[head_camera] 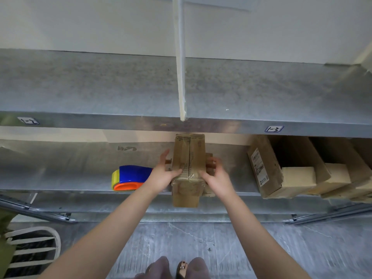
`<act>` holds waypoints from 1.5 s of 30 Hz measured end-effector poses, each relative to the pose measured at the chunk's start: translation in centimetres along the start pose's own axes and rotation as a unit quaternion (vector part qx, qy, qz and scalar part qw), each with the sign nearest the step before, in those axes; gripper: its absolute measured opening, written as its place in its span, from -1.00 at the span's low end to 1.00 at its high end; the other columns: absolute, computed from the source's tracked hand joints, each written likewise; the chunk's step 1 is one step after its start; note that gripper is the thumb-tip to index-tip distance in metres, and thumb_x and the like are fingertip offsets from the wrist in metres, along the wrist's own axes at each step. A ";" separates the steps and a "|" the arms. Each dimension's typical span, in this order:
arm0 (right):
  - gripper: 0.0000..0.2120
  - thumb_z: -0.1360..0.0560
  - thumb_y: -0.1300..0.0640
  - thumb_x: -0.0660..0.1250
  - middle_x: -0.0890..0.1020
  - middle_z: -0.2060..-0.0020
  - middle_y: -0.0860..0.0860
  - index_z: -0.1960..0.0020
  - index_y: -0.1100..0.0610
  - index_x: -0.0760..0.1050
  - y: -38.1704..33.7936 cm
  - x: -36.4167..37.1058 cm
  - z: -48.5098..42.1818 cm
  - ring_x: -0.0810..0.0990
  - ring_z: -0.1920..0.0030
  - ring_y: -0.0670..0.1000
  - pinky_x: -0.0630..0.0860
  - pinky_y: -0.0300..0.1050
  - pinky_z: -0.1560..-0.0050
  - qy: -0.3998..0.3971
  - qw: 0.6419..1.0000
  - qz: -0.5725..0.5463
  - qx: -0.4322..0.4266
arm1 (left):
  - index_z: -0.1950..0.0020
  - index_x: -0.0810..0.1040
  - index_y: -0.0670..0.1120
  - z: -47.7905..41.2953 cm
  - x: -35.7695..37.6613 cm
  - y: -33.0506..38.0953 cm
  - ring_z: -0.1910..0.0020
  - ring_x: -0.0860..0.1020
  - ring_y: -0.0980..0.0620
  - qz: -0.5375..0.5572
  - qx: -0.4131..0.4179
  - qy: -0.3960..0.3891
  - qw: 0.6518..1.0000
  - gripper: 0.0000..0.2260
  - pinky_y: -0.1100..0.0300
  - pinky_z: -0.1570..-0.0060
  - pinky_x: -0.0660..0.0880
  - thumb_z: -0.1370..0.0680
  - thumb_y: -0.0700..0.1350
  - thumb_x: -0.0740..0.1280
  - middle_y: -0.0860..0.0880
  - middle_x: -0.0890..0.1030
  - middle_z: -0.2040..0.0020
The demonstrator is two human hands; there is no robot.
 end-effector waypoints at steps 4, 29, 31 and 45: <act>-0.38 -0.33 0.10 0.40 0.61 -0.16 -0.03 -0.38 0.06 0.39 0.1 0.6 -0.7 0.59 -0.15 0.02 0.50 0.08 -0.26 -0.040 0.989 -0.120 0.080 | -0.35 0.27 -0.02 -0.6 0.5 1.6 -0.04 0.53 0.06 0.013 -0.043 -0.003 0.999 -0.49 0.26 0.09 0.53 -0.49 -0.15 0.44 0.00 0.50 -0.13; -0.38 -0.29 -0.24 0.43 0.52 -0.23 -0.15 -0.29 -0.12 0.35 -4.2 -2.6 9.5 0.49 -0.28 -0.14 0.43 0.04 -0.36 0.069 0.958 -0.258 -0.103 | -0.27 0.39 0.05 8.2 -0.7 6.9 -0.21 0.52 0.13 0.128 0.188 -0.049 0.973 -0.53 0.12 -0.18 0.50 -0.42 -0.23 0.40 0.06 0.54 -0.23; -0.45 -0.34 -0.24 0.43 0.55 -0.20 -0.16 -0.25 -0.10 0.39 -4.9 -3.1 9.8 0.50 -0.27 -0.15 0.40 0.04 -0.37 0.077 0.959 -0.250 -0.109 | -0.23 0.37 0.06 8.7 -0.8 7.1 -0.14 0.55 0.10 0.196 0.160 -0.062 0.966 -0.59 0.15 -0.05 0.50 -0.43 -0.10 0.42 0.03 0.54 -0.24; -0.29 -0.36 0.17 0.54 0.45 -0.25 -0.13 -0.35 -0.02 0.20 0.2 1.4 8.1 0.42 -0.28 -0.15 0.43 -0.25 -0.21 0.080 0.991 -0.023 -0.106 | -0.38 0.18 0.28 7.9 0.9 0.7 -0.30 0.35 0.34 0.107 0.126 -0.027 0.986 -0.24 0.20 -0.23 0.48 -0.41 -0.24 0.51 0.26 0.36 -0.33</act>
Point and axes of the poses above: each hand's wrist, its own z-axis away from the middle knuckle, its own x-axis out of the palm, y = z × x, the point moved 1 cm from there along -z, towards the middle knuckle
